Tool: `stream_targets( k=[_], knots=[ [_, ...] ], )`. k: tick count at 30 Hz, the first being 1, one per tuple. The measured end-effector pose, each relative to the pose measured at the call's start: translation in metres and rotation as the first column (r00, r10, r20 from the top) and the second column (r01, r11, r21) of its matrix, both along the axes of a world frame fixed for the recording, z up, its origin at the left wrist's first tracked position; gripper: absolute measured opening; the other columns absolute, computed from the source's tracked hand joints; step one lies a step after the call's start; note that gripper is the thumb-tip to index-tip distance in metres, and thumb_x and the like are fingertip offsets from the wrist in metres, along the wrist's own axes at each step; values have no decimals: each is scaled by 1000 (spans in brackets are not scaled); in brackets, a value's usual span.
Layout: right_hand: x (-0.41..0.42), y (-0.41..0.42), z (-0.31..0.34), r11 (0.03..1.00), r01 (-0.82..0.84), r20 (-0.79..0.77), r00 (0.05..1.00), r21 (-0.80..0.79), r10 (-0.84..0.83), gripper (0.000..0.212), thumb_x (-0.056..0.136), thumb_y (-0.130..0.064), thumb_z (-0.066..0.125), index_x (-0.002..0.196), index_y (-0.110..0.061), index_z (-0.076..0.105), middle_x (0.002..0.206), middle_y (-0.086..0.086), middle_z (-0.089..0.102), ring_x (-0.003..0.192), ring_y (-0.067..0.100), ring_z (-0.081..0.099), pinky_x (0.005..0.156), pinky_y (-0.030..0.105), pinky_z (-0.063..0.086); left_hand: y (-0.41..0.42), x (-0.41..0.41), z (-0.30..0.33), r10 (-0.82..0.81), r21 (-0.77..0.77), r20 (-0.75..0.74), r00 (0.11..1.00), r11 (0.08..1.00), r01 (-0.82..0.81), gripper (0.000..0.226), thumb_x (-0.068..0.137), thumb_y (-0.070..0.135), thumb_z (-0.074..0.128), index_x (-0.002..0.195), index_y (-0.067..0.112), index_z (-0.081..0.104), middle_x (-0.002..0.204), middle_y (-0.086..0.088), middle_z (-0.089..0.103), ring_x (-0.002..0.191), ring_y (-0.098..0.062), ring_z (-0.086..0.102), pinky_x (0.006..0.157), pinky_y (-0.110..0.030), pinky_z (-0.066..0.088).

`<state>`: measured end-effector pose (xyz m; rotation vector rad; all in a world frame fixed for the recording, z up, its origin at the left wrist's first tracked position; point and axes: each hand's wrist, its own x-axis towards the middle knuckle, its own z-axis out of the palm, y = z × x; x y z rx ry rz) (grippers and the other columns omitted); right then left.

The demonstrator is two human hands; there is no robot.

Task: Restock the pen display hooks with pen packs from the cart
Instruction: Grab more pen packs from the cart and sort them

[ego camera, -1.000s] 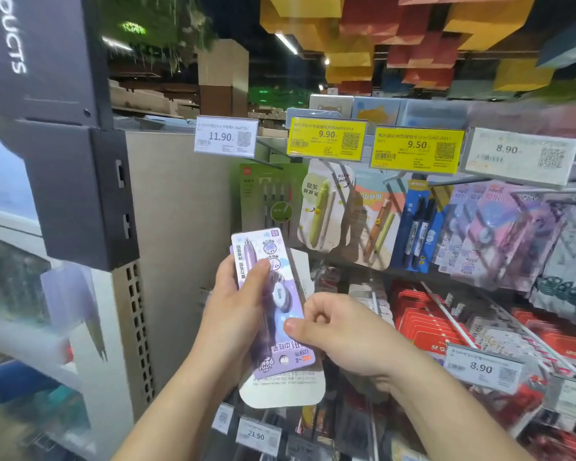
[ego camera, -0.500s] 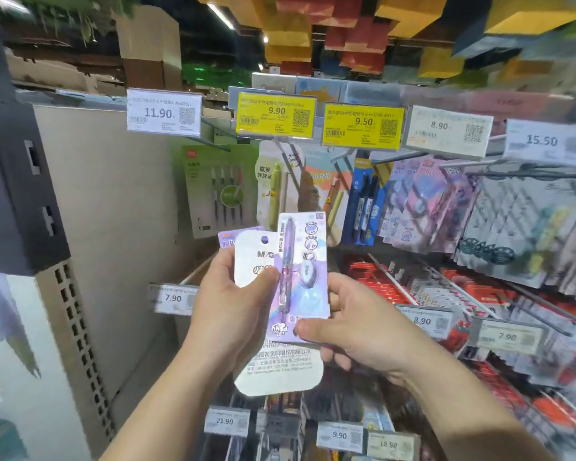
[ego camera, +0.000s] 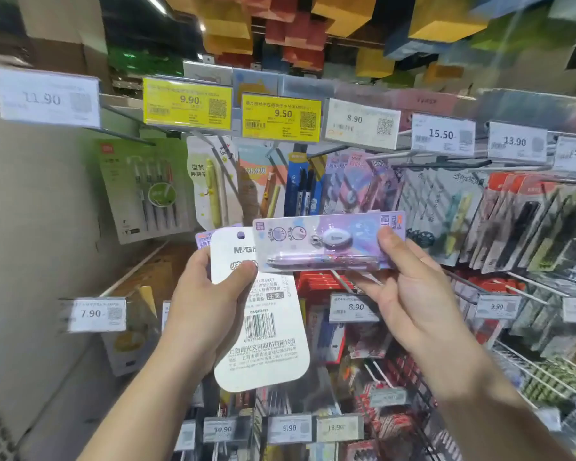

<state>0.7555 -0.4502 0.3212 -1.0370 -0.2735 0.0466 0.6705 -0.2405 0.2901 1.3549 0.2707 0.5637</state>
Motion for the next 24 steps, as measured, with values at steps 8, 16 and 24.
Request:
stream_targets(
  k=[8,16,24],
  knots=[
    [40,-25,32,972,187,146,975,-144,-166,14,104,-18,58,91,-14,61,77,2,70,74,17,63,81,40,50,-34,22,15,21,-16,41,999,1000,-21,27,99,8,66,125,17,60,107,-7,79,93,-30,78,88,-57,60],
    [69,-37,69,982,140,329,940,-127,-91,19,93,-10,73,75,-17,70,79,3,76,77,21,70,80,38,56,-59,37,20,87,47,37,995,995,-89,27,97,17,71,122,25,62,108,-3,80,96,-29,78,93,-60,57],
    [85,-29,79,861,453,554,788,-230,-267,25,92,-21,57,68,-15,56,59,-12,52,60,11,46,62,32,39,-65,40,23,167,114,31,985,979,-170,24,97,20,71,119,26,63,101,4,80,90,-21,78,89,-55,60]
  ],
)
